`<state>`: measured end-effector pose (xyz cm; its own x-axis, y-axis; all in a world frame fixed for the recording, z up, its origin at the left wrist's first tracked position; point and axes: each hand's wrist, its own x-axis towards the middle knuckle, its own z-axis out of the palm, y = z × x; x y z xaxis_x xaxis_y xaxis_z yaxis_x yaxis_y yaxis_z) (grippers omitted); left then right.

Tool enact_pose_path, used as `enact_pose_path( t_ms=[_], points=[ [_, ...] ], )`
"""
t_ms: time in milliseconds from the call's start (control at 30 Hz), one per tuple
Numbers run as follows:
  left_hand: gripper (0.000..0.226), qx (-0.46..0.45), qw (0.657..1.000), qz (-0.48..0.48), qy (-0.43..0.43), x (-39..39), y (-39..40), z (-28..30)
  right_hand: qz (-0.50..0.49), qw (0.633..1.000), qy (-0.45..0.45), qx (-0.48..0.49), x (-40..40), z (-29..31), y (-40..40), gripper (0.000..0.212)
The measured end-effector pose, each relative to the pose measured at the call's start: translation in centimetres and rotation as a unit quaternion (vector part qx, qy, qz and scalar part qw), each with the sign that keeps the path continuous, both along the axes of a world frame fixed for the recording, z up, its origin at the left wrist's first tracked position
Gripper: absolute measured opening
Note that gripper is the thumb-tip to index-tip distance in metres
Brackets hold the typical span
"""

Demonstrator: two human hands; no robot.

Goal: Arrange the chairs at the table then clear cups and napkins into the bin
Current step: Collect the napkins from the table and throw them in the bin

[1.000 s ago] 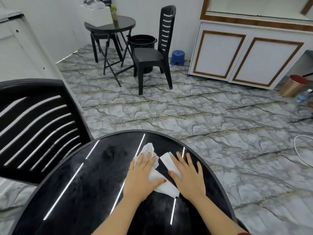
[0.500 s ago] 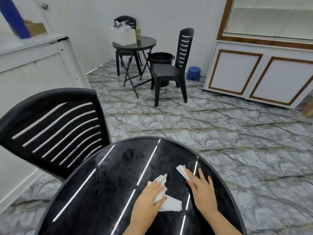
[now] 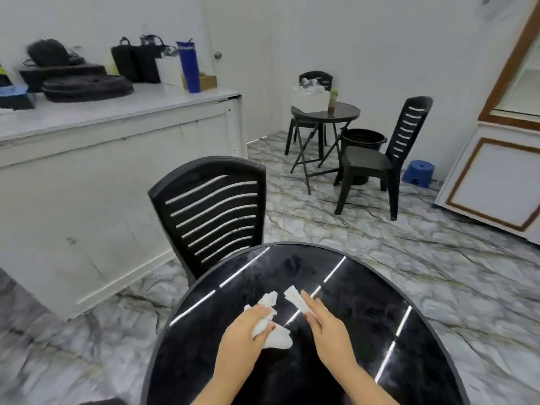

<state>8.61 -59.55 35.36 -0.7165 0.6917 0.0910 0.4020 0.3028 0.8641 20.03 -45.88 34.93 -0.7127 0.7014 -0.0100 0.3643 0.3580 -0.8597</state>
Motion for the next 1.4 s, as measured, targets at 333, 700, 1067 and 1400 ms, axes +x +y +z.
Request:
enact_pose_path(
  t_ms=[333, 700, 1067, 1400],
  points=[
    [0.026, -0.023, 0.968, 0.250, 0.030, -4.8, -18.4, 1.4, 0.227, 0.973, 0.039, -0.002, -10.6, 2.2, -14.7, 0.070],
    [0.028, -0.058, 0.898, 0.434, -0.023, -2.2, -39.3, -1.6, 0.446, 0.893, -0.062, 0.006, -14.6, -2.5, -34.6, 0.055],
    [0.023, -0.077, 0.853, 0.514, -0.057, -0.2, -46.0, -7.2, 0.516, 0.853, -0.067, 0.043, -15.5, -8.3, -42.6, 0.036],
    [0.018, -0.097, 0.828, 0.542, -0.103, -1.7, -45.6, -19.4, 0.496, 0.858, -0.132, -0.027, -16.6, -21.3, -43.1, 0.033]
  ],
)
